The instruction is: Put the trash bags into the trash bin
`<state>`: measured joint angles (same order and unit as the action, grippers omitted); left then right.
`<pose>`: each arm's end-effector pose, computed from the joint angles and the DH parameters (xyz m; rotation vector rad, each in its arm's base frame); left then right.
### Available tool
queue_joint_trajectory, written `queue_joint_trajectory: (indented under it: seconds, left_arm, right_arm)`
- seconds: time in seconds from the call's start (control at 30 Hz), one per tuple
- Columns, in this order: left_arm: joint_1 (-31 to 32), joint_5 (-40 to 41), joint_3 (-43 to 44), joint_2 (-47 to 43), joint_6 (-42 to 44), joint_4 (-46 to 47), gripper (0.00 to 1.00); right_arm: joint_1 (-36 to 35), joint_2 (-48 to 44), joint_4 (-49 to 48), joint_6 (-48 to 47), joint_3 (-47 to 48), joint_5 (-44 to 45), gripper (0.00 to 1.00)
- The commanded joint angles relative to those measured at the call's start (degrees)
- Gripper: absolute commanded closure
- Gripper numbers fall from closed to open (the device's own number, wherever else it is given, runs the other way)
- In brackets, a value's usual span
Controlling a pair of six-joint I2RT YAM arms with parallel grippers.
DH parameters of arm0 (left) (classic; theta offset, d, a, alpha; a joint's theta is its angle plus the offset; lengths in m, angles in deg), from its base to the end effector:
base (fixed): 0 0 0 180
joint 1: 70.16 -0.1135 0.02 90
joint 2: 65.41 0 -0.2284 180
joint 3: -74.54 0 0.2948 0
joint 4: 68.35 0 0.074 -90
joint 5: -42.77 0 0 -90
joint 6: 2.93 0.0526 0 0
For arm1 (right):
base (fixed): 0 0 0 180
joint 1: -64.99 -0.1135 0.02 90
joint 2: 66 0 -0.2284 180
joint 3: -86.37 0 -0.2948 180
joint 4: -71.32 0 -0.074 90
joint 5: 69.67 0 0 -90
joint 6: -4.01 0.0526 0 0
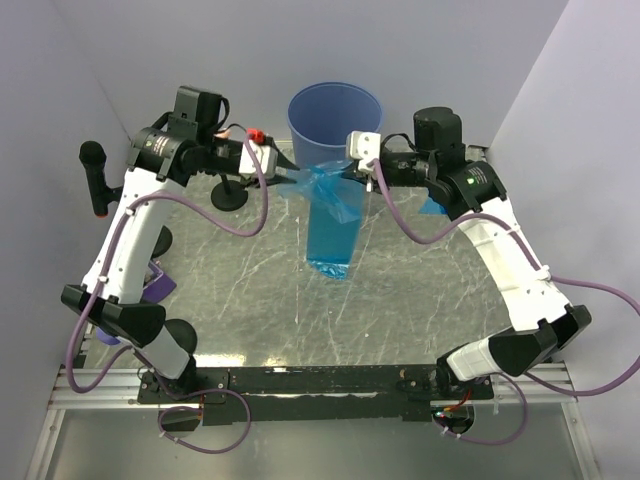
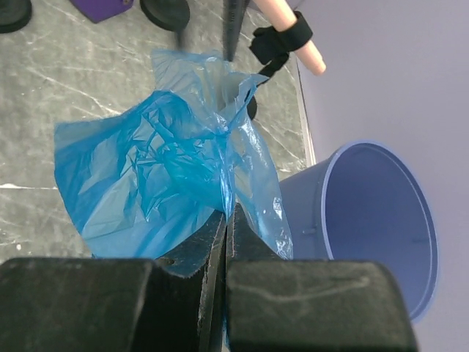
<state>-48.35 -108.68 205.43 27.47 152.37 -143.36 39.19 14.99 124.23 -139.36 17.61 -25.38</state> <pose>0.3012 -0.1703 0.4635 1.6630 0.9577 -0.6759 0.2907 0.1823 0.4449 -1.5345 1.0638 0.4505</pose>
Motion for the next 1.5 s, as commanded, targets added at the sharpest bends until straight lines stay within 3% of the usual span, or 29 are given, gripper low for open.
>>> queue_joint_trajectory:
  seconds: [0.0,0.1,0.2,0.33,0.4,0.5,0.8,0.83,0.87,0.9,0.97,1.0,1.1,1.3,1.47]
  left_arm:
    - [-0.01,1.77,1.88,-0.07,11.08,-15.39,0.56]
    - [0.26,-0.33,-1.37,-0.24,8.11,-11.38,0.48]
    - [0.17,-2.26,-5.94,-0.16,-3.39,-0.41,0.42]
    - [-0.27,-7.53,-7.62,0.72,-17.55,10.60,0.41]
    - [-0.53,-9.99,-7.45,1.60,-22.20,13.42,0.44]
    - [-1.41,-14.30,-7.27,2.74,-30.55,19.04,0.59]
    - [-3.61,-23.44,-7.97,5.73,-51.47,31.16,0.68]
    - [-4.04,-26.06,-9.02,5.99,-58.02,34.75,0.69]
    - [-4.40,-28.35,-10.77,6.00,-67.57,41.84,0.71]
    - [-4.40,-31.51,-14.53,5.65,-78.29,59.83,0.74]
    - [-3.44,-34.60,-25.32,3.81,-109.45,99.27,0.75]
    - [-3.35,-35.40,-25.37,3.54,-106.90,94.51,0.73]
    - [-3.35,-35.41,-24.32,4.15,-107.75,92.27,0.67]
    - [-3.35,-35.14,-24.58,3.62,-108.19,94.46,0.53]
    - [-2.73,-35.32,-23.88,4.24,-108.01,93.68,0.52]
  right_arm:
    - [-0.83,1.10,-4.16,1.68,3.59,1.50,1.00]
    - [-1.44,1.45,-3.64,0.99,4.12,1.24,1.00]
    - [-2.41,1.36,-3.20,-0.60,4.03,2.12,1.00]
    - [-3.29,1.10,-2.41,-2.71,3.86,3.17,1.00]
    - [-3.55,0.92,-2.41,-3.41,3.59,3.87,1.00]
    - [-3.82,1.19,-2.41,-3.94,3.50,4.67,1.00]
    - [-4.61,1.63,-4.07,-2.71,2.80,7.56,1.00]
    - [-4.61,1.63,-4.43,-2.45,2.80,8.00,1.00]
    - [-4.61,1.71,-4.69,-2.36,2.89,8.44,1.00]
    - [-4.61,1.80,-4.95,-2.27,2.89,8.80,1.00]
    - [-4.61,2.06,-5.13,-2.10,3.15,9.15,1.00]
    - [-4.61,2.15,-5.31,-1.92,3.24,9.24,1.00]
    - [-4.61,2.42,-5.57,-1.66,3.42,9.41,1.00]
    - [-5.05,2.24,-5.57,-2.18,2.45,10.12,1.00]
    - [-5.31,2.24,-6.36,-1.48,2.36,11.70,1.00]
